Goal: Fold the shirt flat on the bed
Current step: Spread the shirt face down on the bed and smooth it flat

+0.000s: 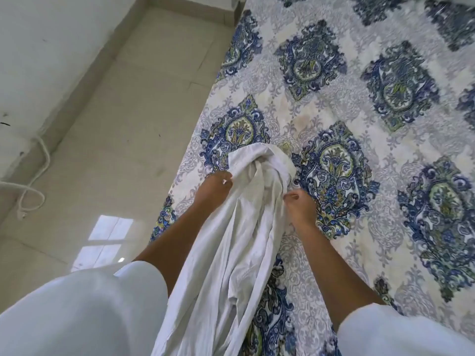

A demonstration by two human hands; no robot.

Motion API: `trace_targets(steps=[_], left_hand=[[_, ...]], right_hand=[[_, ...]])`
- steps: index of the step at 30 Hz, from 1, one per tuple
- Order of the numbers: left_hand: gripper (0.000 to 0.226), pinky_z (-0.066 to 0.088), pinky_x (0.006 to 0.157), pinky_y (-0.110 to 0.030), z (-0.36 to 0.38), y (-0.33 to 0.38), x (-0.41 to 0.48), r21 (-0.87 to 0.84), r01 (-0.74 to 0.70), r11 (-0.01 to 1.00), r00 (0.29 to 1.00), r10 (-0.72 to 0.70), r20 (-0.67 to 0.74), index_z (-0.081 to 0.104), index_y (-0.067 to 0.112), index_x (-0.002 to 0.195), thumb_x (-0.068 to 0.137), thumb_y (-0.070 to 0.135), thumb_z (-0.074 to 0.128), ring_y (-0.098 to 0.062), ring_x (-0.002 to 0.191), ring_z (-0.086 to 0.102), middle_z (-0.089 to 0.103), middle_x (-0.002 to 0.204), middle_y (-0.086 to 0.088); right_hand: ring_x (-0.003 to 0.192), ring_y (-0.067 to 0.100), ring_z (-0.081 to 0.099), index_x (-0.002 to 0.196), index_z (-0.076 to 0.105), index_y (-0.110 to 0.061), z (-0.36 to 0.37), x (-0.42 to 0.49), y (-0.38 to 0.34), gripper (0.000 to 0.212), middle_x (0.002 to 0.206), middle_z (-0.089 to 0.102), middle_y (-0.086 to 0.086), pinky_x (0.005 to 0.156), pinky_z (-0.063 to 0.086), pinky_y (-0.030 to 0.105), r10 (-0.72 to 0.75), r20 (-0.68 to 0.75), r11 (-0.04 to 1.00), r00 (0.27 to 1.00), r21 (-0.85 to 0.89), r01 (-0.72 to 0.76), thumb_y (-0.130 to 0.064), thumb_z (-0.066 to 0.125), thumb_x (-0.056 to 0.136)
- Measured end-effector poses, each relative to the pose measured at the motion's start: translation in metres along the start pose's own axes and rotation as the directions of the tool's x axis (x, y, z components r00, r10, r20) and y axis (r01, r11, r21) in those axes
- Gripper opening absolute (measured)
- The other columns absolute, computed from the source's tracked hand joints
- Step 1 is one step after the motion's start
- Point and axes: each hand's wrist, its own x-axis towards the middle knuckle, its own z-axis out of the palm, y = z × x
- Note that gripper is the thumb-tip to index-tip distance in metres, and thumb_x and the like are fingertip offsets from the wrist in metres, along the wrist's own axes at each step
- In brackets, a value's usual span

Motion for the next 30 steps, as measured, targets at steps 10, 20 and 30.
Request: trace_targets(steps=[10, 20, 30], left_hand=[[0.018, 0.048, 0.079, -0.034, 0.015, -0.009, 0.048, 0.08, 0.195, 0.978, 0.98, -0.197, 0.015, 0.062, 0.01, 0.095, 0.083, 0.014, 0.049, -0.03, 0.098, 0.059, 0.064, 0.102, -0.012], [0.01, 0.033, 0.051, -0.024, 0.007, -0.006, 0.041, -0.073, 0.163, 0.984, 0.986, -0.165, -0.018, 0.057, 0.009, 0.083, 0.085, 0.005, 0.048, -0.02, 0.07, 0.05, 0.053, 0.072, -0.002], [0.033, 0.04, 0.088, -0.041, 0.024, -0.013, 0.011, 0.499, -0.162, 0.851, 0.939, 0.288, -0.187, 0.053, 0.006, 0.116, 0.085, 0.016, 0.055, -0.031, 0.111, 0.045, 0.049, 0.117, -0.012]], right_hand=[[0.08, 0.022, 0.051, 0.078, 0.056, -0.01, 0.018, 0.023, 0.004, 0.01, 0.077, 0.054, 0.003, 0.077, 0.044, 0.036, 0.222, -0.003, 0.797, 0.975, 0.577, -0.18, -0.009, 0.057, 0.087], [0.068, 0.023, 0.053, 0.088, 0.058, -0.002, 0.004, 0.025, 0.0, 0.019, 0.074, 0.057, 0.007, 0.058, 0.046, 0.03, 0.231, -0.006, 0.913, 0.973, 0.348, -0.215, -0.021, 0.063, 0.087], [0.073, 0.026, 0.057, 0.071, 0.055, -0.005, -0.001, 0.021, 0.006, 0.018, 0.081, 0.059, 0.013, 0.066, 0.048, 0.035, 0.345, 0.168, 0.797, 0.923, 0.467, -0.383, -0.011, 0.067, 0.082]])
